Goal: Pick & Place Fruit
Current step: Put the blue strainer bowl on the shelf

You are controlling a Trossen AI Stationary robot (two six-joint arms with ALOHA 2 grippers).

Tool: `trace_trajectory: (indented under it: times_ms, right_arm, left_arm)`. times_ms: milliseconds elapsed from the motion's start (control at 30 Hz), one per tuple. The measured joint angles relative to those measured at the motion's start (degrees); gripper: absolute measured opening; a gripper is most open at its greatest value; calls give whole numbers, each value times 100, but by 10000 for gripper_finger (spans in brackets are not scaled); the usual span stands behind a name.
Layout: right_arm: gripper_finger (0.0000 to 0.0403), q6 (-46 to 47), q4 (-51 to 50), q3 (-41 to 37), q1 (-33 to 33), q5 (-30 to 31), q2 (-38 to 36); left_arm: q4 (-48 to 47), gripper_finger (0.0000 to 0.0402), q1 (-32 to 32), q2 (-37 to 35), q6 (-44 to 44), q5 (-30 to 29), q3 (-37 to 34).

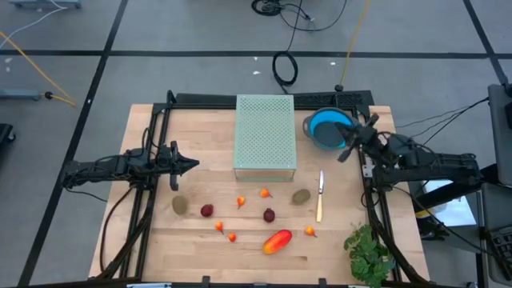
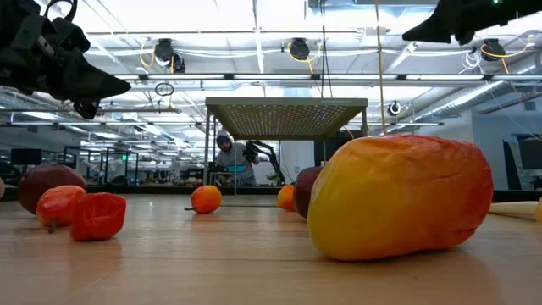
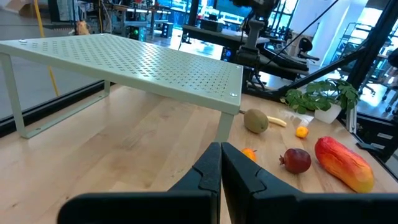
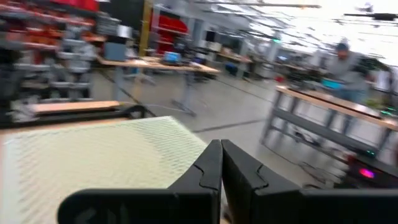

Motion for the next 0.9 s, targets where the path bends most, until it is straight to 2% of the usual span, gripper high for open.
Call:
trace_trajectory:
  times_ms: [333,533,700,900]
  right_arm:
    - [0,336,-875,1111,-24,1153,1010]
    - [0,1122,-2286,1817,-488,1135,1590]
    - [0,1650,-3306,2130,-1291,221,1981]
    - [0,1824,-3780,2139,-2366,-1075,2399]
  left_arm:
    - [0,10,-1,0,17,-2,2]
    - [0,10,-1,0,15,-2,2]
    - [0,10,-1,0,15,-2,2]
    - [0,10,-1,0,15,-2,2]
